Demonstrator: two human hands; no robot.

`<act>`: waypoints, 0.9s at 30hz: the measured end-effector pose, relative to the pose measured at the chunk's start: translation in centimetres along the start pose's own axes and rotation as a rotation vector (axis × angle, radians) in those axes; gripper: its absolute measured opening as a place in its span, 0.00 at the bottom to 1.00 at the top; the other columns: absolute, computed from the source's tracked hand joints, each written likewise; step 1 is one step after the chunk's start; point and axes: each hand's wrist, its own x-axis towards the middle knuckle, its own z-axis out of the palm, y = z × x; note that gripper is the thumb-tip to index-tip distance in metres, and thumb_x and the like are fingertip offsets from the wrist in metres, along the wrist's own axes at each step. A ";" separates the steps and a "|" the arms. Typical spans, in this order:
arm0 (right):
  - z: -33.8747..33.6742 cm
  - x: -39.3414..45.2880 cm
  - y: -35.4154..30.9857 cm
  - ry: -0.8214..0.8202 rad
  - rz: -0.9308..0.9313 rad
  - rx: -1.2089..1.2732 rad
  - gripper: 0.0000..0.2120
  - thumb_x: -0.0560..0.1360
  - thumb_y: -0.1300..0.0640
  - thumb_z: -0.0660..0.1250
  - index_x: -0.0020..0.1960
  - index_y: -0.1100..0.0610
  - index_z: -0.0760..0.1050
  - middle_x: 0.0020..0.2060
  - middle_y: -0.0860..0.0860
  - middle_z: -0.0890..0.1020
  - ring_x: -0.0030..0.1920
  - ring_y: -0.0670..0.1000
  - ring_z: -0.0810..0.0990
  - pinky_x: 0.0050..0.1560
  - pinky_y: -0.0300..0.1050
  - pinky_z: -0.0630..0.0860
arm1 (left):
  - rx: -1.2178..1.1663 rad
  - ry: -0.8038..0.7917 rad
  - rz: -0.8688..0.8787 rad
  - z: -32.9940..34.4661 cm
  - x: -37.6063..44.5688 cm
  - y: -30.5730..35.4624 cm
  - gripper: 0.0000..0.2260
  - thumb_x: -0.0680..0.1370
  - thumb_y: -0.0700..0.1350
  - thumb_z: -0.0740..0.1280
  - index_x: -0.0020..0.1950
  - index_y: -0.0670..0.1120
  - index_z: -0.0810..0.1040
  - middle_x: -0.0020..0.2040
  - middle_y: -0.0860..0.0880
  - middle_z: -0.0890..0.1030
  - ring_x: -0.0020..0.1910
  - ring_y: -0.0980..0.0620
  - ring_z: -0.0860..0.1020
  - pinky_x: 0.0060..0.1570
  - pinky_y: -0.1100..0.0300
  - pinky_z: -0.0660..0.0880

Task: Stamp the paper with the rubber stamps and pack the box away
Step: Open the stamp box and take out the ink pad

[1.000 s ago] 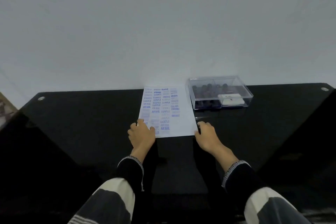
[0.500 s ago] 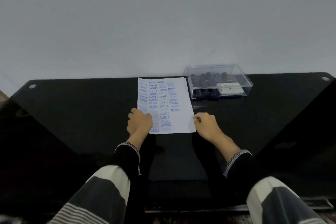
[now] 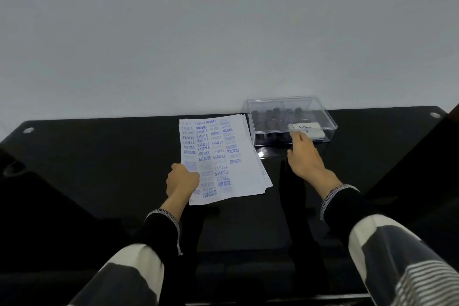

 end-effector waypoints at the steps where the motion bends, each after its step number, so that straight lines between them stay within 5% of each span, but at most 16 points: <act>1: 0.0 0.2 0.2 0.008 -0.015 0.003 0.23 0.77 0.66 0.61 0.71 0.62 0.61 0.69 0.59 0.66 0.67 0.59 0.66 0.65 0.52 0.67 | 0.030 0.008 0.022 0.3 -0.1 -0.1 0.17 0.76 0.42 0.65 0.62 0.40 0.65 0.59 0.41 0.75 0.55 0.41 0.77 0.51 0.45 0.78; 6: 0.5 1.2 0.4 0.195 -0.069 -0.104 0.25 0.73 0.71 0.63 0.69 0.63 0.64 0.67 0.61 0.67 0.64 0.60 0.69 0.61 0.52 0.70 | 0.212 0.066 0.150 1.5 -0.3 -1.1 0.20 0.78 0.44 0.62 0.67 0.39 0.64 0.63 0.41 0.71 0.61 0.41 0.71 0.53 0.48 0.73; 12: 0.3 2.9 -0.2 0.094 -0.144 -0.222 0.24 0.75 0.64 0.67 0.69 0.60 0.64 0.63 0.59 0.70 0.62 0.57 0.70 0.62 0.50 0.68 | 0.283 0.037 0.198 1.3 0.1 -1.5 0.25 0.80 0.46 0.62 0.72 0.38 0.59 0.66 0.40 0.69 0.62 0.40 0.71 0.57 0.47 0.72; 27: -0.3 -4.2 1.1 0.129 -0.246 -0.144 0.11 0.75 0.64 0.66 0.53 0.56 0.67 0.50 0.55 0.71 0.51 0.54 0.65 0.48 0.46 0.65 | 0.381 0.050 0.326 -0.9 -3.2 -3.5 0.20 0.79 0.42 0.59 0.70 0.45 0.59 0.60 0.42 0.69 0.46 0.46 0.73 0.42 0.51 0.70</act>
